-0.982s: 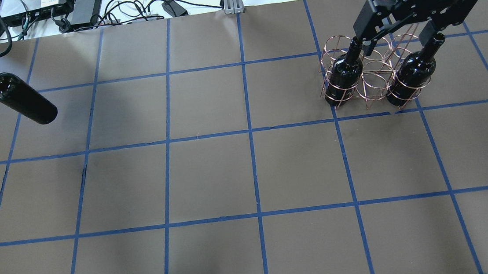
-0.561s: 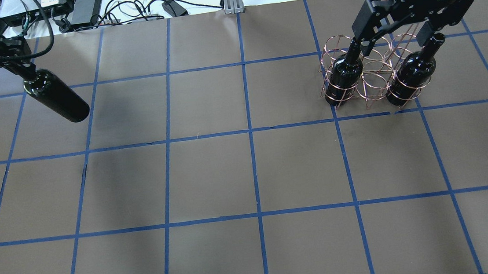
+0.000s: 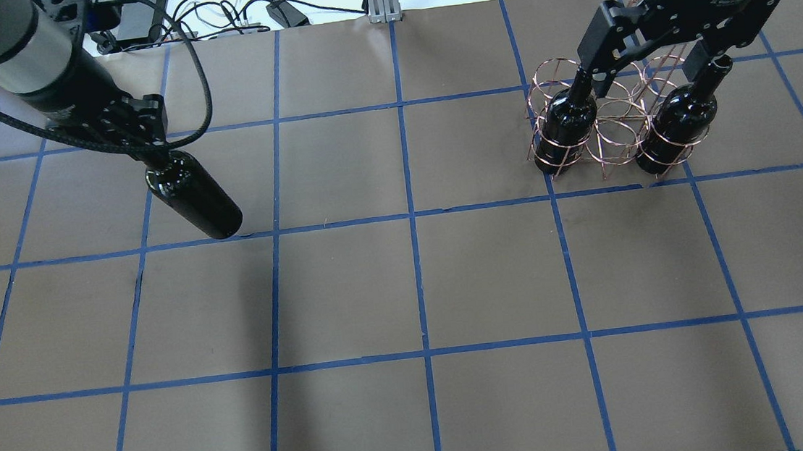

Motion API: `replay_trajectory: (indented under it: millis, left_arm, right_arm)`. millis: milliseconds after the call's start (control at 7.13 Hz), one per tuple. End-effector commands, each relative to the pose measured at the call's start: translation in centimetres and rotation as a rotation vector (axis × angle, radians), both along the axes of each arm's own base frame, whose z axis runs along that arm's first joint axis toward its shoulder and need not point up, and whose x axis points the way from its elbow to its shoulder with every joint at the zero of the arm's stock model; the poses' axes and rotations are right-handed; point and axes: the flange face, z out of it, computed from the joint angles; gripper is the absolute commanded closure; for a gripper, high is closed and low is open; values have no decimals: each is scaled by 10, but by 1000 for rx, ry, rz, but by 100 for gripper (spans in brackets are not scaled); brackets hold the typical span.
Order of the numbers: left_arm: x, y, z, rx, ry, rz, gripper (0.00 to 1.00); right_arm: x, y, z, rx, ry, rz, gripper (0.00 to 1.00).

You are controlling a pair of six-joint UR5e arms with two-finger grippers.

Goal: Place wine into wine basket
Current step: 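Swing the bottle upright and lower it onto the table center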

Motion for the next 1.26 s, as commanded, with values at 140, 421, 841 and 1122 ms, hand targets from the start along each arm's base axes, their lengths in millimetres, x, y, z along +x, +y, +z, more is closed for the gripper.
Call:
replay_trajectory:
  millis: [140, 421, 841, 1122]
  left_arm:
    - [-48, 47, -38, 91, 7, -37, 100]
    - [-53, 64, -51, 117, 4, -47, 100]
    - [-63, 79, -65, 187, 2, -65, 100]
    - [-71, 80, -67, 194, 2, -81, 100]
  right_arm:
    - [0, 1, 1, 0, -1, 0, 0]
    - [0, 0, 1, -6, 0, 0, 0]
    - [0, -1, 0, -5, 0, 0, 0]
    - [2, 0, 0, -7, -3, 4, 0]
